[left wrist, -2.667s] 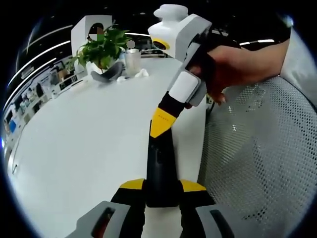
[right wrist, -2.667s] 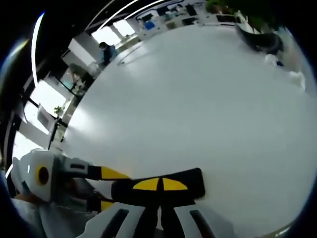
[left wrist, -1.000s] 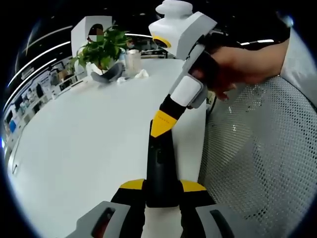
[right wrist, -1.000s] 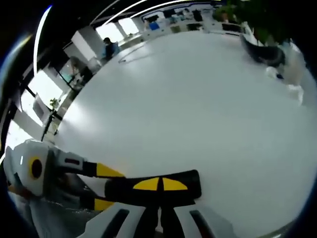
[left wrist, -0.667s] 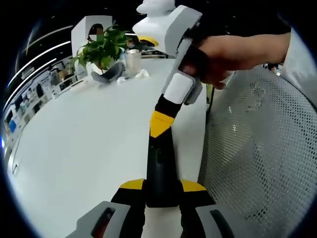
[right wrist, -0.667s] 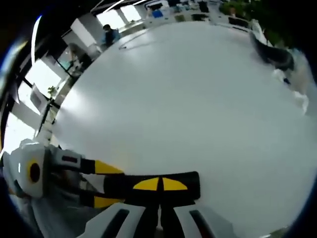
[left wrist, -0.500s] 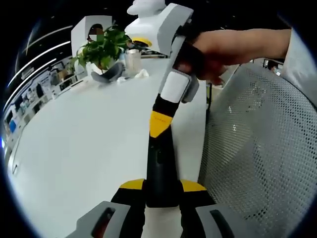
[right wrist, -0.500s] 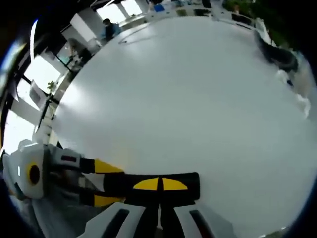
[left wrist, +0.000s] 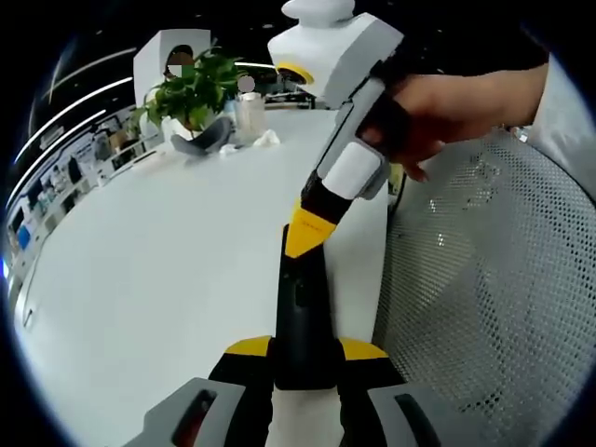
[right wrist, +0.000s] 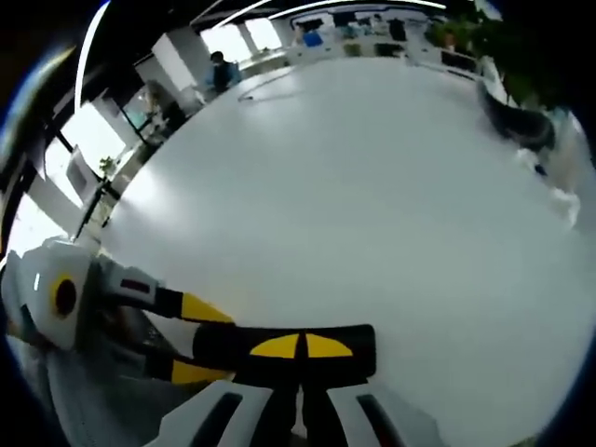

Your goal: Press the specified remote control buttons in sequence, fully releasing each button before pressing the next.

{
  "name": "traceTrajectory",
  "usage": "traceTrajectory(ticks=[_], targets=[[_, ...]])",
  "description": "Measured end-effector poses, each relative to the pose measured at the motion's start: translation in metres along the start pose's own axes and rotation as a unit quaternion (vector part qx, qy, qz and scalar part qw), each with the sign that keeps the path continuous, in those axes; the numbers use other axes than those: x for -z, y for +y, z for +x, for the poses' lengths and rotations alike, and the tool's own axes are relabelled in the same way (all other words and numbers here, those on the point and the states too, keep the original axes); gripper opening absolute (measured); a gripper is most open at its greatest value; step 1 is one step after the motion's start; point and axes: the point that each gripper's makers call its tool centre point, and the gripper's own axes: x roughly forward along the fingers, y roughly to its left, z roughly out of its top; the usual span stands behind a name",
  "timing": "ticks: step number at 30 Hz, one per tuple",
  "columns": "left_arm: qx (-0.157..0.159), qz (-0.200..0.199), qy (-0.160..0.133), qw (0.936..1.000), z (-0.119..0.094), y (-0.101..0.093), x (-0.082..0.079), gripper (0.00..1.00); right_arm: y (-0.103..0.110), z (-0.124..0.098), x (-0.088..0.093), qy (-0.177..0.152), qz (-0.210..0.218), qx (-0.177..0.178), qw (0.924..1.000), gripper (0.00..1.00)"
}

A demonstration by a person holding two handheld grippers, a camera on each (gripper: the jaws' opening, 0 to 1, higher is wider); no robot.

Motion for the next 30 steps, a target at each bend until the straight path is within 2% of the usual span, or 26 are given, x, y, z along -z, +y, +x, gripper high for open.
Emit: traceTrajectory(ticks=[3, 6, 8, 14, 24, 30], targets=[[0.0, -0.001, 0.0, 1.0, 0.0, 0.0, 0.0, 0.25, 0.0, -0.001, 0.0, -0.02, 0.011, -0.006, 0.9997, 0.0], [0.0, -0.001, 0.0, 1.0, 0.0, 0.0, 0.0, 0.25, 0.0, -0.003, 0.003, -0.027, 0.014, -0.011, 0.9995, 0.0], [0.0, -0.001, 0.0, 1.0, 0.0, 0.0, 0.0, 0.25, 0.002, -0.003, 0.004, -0.009, 0.017, -0.011, 0.9997, 0.0], [0.0, 0.0, -0.001, 1.0, 0.0, 0.0, -0.001, 0.25, 0.005, -0.005, 0.007, 0.006, 0.019, -0.014, 0.9997, 0.0], [0.0, -0.001, -0.001, 1.0, 0.001, 0.0, 0.0, 0.25, 0.01, -0.005, 0.01, 0.011, 0.034, -0.03, 0.9989, 0.0], [0.0, -0.002, -0.001, 1.0, 0.001, -0.001, 0.0, 0.25, 0.011, -0.003, 0.011, 0.01, -0.002, -0.016, 0.9998, 0.0]])
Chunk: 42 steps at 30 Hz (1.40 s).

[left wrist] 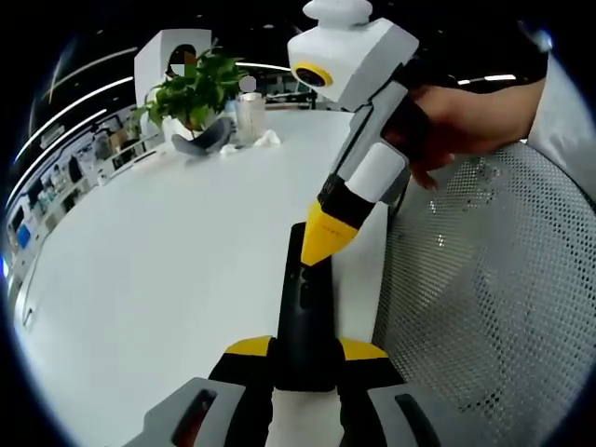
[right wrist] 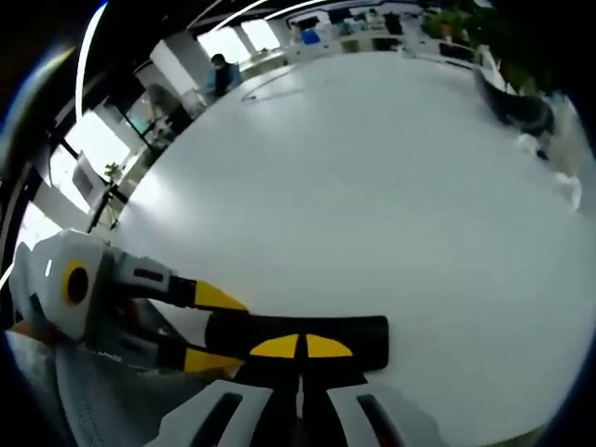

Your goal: Press the specified remote control buttons in sequence, fully releasing each button before pressing the next.

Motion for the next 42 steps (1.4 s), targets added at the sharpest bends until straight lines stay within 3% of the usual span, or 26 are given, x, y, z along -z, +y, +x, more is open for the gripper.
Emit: traceTrajectory(ticks=[11, 21, 30, 35, 42], targets=[[0.001, 0.002, 0.0, 1.0, 0.001, -0.001, -0.001, 0.25, -0.003, -0.001, 0.0, -0.003, 0.007, 0.005, 1.0, 0.0], [0.001, 0.005, 0.003, 1.0, 0.0, -0.001, -0.001, 0.25, -0.003, -0.002, -0.001, 0.001, 0.058, -0.016, 0.9982, 0.0], [0.0, 0.005, 0.005, 1.0, 0.0, -0.001, 0.0, 0.25, -0.001, -0.002, -0.001, 0.001, 0.05, -0.009, 0.9987, 0.0], [0.0, 0.006, 0.005, 1.0, -0.001, 0.0, 0.0, 0.25, -0.004, -0.005, 0.003, 0.025, 0.085, -0.008, 0.9961, 0.0], [0.001, 0.005, 0.005, 1.0, -0.001, 0.001, 0.0, 0.25, -0.012, -0.009, 0.005, 0.034, 0.128, 0.002, 0.9912, 0.0]])
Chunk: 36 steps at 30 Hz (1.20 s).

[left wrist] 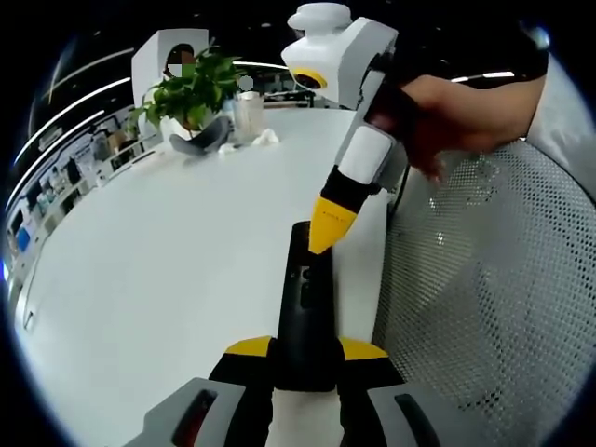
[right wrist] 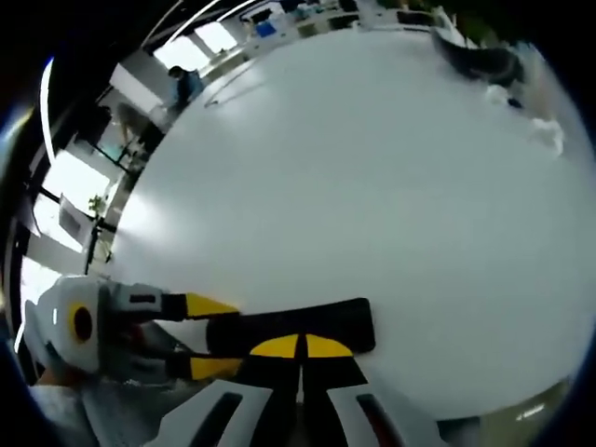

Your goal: Press the specified remote control buttons in sequence, fully releasing each button before pressing the next.

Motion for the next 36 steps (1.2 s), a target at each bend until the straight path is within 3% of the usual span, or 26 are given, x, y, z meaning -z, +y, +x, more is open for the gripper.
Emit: traceTrajectory(ticks=[11, 36], targets=[[0.0, -0.002, -0.002, 1.0, 0.0, 0.0, -0.001, 0.25, 0.002, 0.0, 0.007, 0.021, 0.003, 0.002, 0.9998, 0.0], [0.001, -0.002, -0.005, 1.0, 0.002, -0.002, -0.001, 0.25, -0.001, 0.002, 0.011, 0.025, -0.021, 0.008, 0.9994, 0.0]])
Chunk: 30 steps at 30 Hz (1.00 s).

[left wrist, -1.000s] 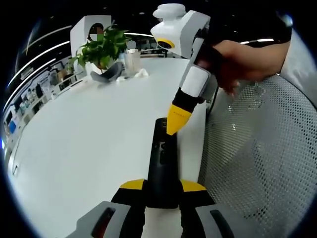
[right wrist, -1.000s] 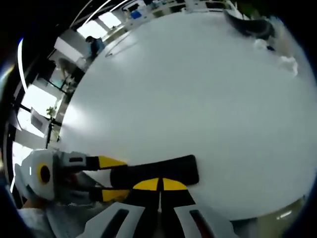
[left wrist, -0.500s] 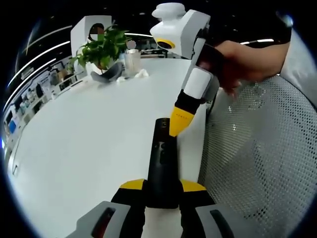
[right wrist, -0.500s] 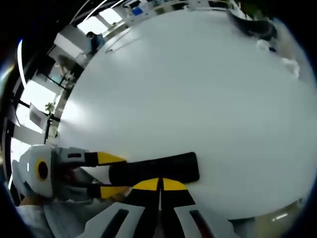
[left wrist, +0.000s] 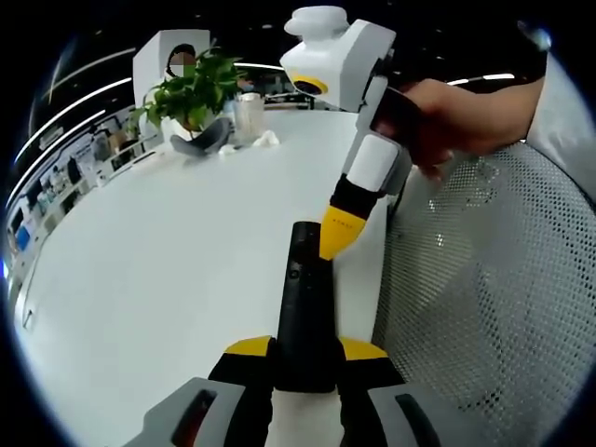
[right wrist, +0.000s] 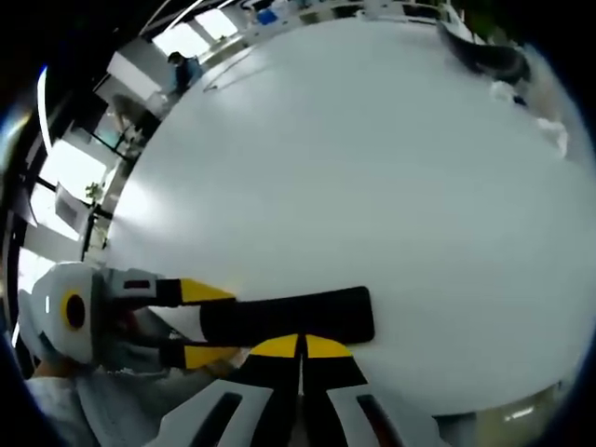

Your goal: Press the specified remote control buttons in sequence, fully releasing each button before pressing the next.

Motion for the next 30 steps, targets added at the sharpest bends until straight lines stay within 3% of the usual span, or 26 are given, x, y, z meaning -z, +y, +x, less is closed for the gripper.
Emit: traceTrajectory(ticks=[22, 30], targets=[[0.0, 0.001, -0.001, 1.0, -0.001, -0.001, -0.001, 0.25, 0.002, -0.001, -0.001, 0.008, 0.019, -0.011, 0.9997, 0.0], [0.0, 0.001, -0.002, 1.0, 0.0, 0.0, 0.0, 0.25, 0.003, -0.004, -0.013, -0.028, 0.007, -0.011, 0.9995, 0.0]])
